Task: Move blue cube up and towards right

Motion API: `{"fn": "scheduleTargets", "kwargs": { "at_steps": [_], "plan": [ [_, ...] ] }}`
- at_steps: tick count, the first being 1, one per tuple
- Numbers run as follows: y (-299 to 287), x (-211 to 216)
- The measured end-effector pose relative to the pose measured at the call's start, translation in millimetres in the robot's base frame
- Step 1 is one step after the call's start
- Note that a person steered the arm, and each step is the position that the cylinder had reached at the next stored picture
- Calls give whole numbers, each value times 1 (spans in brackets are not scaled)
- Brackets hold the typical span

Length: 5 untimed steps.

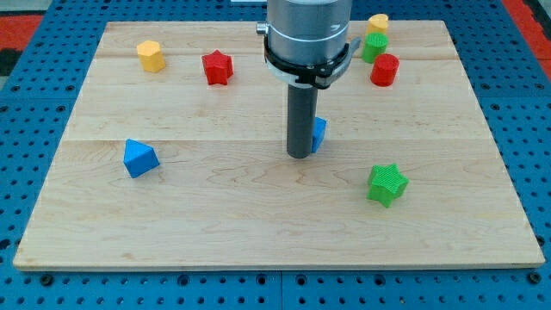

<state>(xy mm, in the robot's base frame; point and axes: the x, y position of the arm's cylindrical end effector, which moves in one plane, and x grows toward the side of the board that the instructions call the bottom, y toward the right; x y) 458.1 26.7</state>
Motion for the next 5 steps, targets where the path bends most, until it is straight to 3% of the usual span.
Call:
{"fn": "scheduleTargets", "kwargs": {
  "at_steps": [2, 5],
  "plan": [
    [-5, -2],
    [5, -53]
  ]
}}
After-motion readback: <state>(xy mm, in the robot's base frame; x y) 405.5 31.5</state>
